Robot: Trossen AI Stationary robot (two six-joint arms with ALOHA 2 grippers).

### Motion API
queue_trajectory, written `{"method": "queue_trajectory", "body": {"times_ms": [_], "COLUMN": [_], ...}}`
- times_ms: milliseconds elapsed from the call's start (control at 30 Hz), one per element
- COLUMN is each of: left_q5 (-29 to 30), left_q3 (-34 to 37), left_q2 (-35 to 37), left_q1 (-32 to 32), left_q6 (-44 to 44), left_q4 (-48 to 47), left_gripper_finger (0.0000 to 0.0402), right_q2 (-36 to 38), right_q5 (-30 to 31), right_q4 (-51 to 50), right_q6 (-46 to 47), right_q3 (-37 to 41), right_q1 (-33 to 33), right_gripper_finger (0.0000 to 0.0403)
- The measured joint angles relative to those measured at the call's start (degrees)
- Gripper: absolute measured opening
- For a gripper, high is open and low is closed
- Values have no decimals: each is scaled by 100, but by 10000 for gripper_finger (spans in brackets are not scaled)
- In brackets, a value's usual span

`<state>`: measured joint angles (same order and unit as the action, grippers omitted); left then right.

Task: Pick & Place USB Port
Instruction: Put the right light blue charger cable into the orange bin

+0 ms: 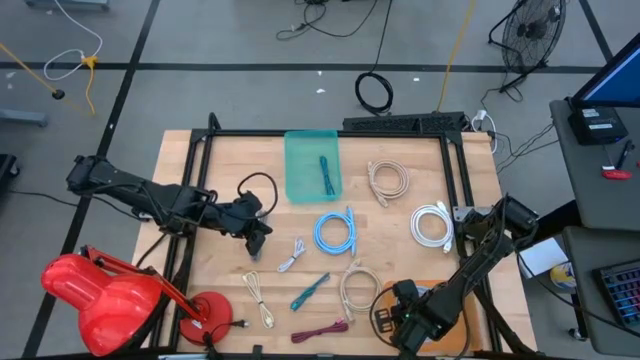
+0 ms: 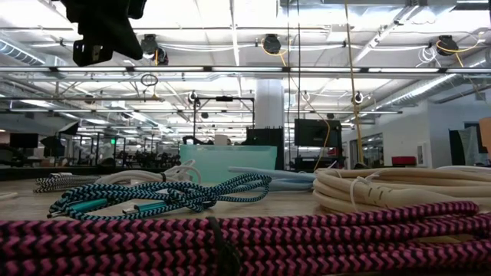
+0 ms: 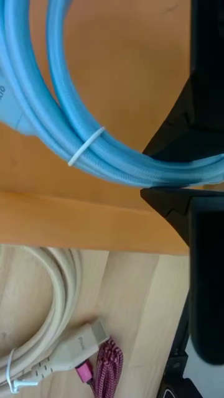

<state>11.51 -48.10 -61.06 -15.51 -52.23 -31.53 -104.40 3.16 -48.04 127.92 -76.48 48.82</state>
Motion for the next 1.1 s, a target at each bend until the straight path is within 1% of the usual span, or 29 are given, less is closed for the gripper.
{"method": "queue_trajectory", "body": {"times_ms": [200,300,600,767,900,1100], "left_q5": [-88,-98,-98,-98,-96,-52], "left_q3": [0,0,0,0,0,0], "left_q2": [0,0,0,0,0,0], "left_q1": [0,0,0,0,0,0], "left_q6": [114,153,205,208,245,258], "left_q4": [0,0,2,4,4,10], "left_gripper_finger": [17,17,17,17,17,17], "right_q2": [0,0,0,79,335,928], "right_q5": [-20,-28,-105,-351,-334,-309], "right_q4": [-8,-11,-52,-56,-151,-321], "right_q6": [-20,-47,-157,-375,-563,-897], "right_q3": [5,5,10,14,14,14], "right_q1": [-11,-11,-16,-66,-110,-214], "right_gripper_finger": [47,56,118,140,143,130]}}
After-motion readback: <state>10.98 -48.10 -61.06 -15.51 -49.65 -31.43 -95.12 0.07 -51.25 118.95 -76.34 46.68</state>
